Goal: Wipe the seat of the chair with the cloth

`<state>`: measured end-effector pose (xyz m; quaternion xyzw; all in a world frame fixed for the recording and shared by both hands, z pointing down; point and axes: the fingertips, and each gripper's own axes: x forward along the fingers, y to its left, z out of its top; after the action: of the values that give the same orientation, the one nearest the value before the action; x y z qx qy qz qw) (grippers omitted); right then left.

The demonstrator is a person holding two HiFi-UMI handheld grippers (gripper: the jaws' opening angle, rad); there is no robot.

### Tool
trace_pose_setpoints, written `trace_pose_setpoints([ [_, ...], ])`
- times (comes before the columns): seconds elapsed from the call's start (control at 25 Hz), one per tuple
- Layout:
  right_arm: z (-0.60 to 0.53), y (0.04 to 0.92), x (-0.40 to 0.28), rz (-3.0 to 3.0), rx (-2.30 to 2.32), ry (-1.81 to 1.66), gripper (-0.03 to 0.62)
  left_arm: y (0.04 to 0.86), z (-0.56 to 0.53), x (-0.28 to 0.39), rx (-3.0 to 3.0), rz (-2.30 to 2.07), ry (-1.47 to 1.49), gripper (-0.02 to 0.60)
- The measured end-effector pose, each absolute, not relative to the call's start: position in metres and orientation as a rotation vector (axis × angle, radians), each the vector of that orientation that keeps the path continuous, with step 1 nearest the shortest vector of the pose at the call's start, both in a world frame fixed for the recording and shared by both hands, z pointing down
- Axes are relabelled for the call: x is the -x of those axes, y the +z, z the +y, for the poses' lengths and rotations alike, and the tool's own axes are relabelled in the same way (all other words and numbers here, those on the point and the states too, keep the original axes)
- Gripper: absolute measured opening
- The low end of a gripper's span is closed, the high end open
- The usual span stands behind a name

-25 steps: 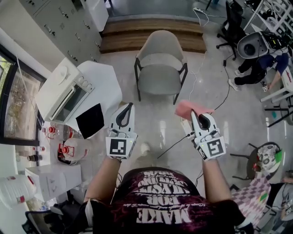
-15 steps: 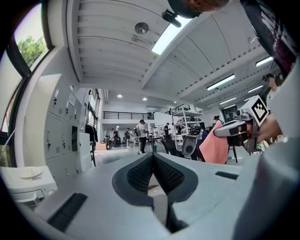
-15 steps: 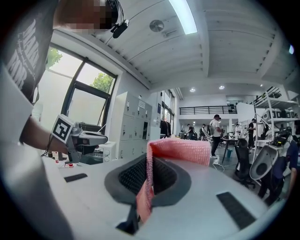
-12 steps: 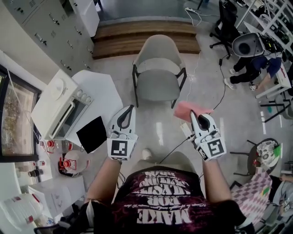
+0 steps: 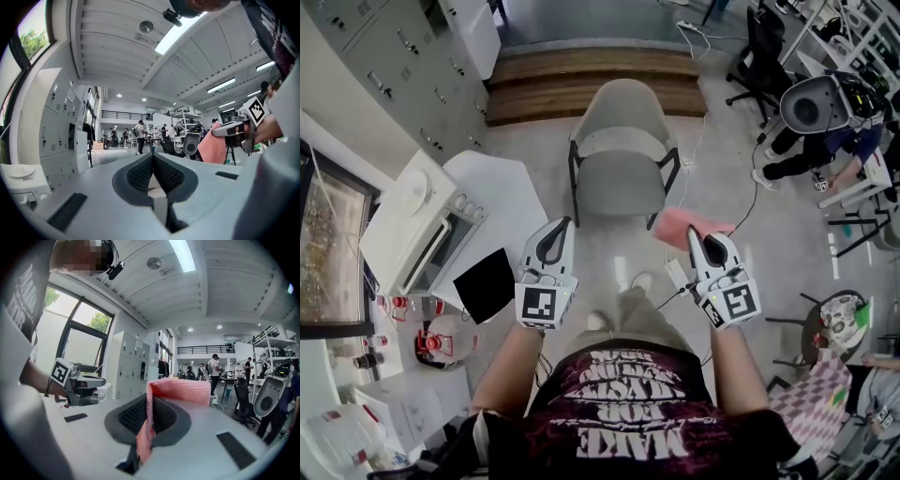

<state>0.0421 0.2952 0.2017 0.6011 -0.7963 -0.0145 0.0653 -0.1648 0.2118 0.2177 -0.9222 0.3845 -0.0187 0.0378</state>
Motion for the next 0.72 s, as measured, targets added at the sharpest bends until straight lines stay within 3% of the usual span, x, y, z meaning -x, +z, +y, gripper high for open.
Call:
trace_pose_setpoints([
  [0.72,0.21,0.229,-0.088,-2.476,-1.724,0.042,0.009,0.233,0.13,0.123,2.831,1.26,-0.145,0.006],
])
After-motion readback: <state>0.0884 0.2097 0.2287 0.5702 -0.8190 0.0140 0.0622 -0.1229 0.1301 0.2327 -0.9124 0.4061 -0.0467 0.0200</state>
